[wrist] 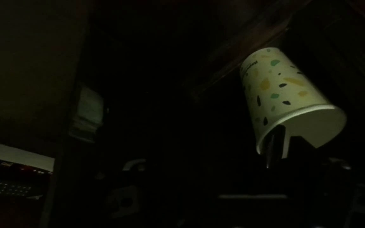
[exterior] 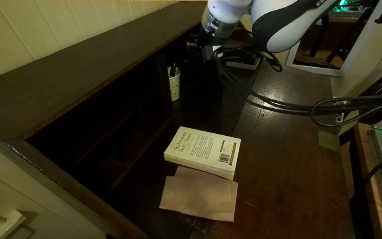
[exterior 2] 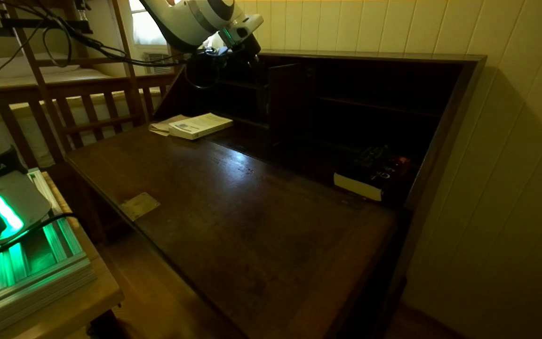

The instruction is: Open the cabinet door and remove the coffee cup from the cabinet then close the door.

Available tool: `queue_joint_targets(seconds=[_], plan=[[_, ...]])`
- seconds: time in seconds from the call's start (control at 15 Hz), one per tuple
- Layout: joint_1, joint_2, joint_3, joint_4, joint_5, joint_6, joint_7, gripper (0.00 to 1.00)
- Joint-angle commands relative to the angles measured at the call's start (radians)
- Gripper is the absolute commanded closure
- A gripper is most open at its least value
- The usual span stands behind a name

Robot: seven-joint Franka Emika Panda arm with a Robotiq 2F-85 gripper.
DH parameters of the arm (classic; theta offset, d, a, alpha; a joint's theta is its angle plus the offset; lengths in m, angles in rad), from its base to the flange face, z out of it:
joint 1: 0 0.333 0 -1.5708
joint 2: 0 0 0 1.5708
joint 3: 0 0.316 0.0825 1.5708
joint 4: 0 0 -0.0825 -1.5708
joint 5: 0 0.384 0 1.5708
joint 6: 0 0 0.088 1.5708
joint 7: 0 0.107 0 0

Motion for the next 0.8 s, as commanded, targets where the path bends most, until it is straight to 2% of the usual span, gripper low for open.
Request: queue_joint_targets(seconds=[0.0, 0.07, 0.13, 0.6, 0.73], plan=[[-0.025, 0.064, 0.019, 0.049, 0.044, 0.058, -0.028, 0.00], [-0.033, 0.076, 0.028, 0.053, 0.057, 0.067, -0.042, 0.00], [-0.008, 0.035, 0.004, 0.019, 0.015, 0.036, -0.006, 0.00], [-0.009, 0.041, 0.005, 0.020, 0.016, 0.038, -0.008, 0.00], [0.013, 0.058, -0.026, 0.040, -0.020, 0.055, 0.050, 0.00]])
